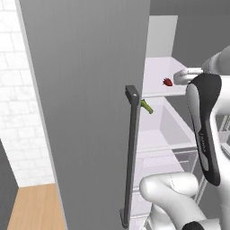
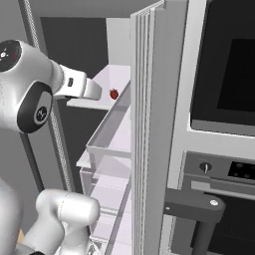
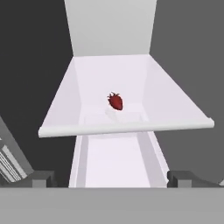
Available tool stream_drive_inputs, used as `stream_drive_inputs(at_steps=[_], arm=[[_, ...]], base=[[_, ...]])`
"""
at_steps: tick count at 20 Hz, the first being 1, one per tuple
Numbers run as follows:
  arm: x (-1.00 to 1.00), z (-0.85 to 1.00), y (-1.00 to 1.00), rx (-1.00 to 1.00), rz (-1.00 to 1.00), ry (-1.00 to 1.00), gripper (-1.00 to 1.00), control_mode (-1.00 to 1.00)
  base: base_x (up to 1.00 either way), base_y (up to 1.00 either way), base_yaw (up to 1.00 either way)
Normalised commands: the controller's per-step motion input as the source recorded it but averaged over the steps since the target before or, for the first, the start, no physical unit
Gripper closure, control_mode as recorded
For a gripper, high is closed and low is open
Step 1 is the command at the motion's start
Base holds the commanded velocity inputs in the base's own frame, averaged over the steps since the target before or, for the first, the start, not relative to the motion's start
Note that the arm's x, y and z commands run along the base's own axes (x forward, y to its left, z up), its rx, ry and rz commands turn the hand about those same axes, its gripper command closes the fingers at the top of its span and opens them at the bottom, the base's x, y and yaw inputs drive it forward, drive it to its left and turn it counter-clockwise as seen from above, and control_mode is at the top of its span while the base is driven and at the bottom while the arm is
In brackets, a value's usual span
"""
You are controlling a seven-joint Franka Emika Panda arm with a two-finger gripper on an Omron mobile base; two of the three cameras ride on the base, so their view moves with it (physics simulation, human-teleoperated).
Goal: Take the strawberry from the fridge and place it on top of the pancake, located on the dining counter.
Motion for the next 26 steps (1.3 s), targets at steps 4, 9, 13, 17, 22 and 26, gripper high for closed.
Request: stream_drive_inputs(at_steps=[4, 9, 13, 17, 22, 26], arm=[[0.62, -0.08, 0.0, 0.0, 0.0, 0.0, -1.0, -1.0], [0.52, -0.18, -0.03, 0.0, 0.05, 0.0, -1.0, -1.0], [0.41, -0.16, -0.16, 0.0, 0.1, 0.08, -1.0, -1.0], [0.27, -0.21, -0.16, 0.0, 0.08, 0.04, -1.0, -1.0], [0.44, -0.17, 0.0, -0.01, 0.0, 0.0, -1.0, -1.0], [0.44, -0.23, 0.0, 0.0, 0.0, 0.0, -1.0, -1.0]], base=[[0.0, 0.0, 0.0], [0.0, 0.0, 0.0], [0.0, 0.0, 0.0], [0.0, 0.0, 0.0], [0.0, 0.0, 0.0], [0.0, 0.0, 0.0]])
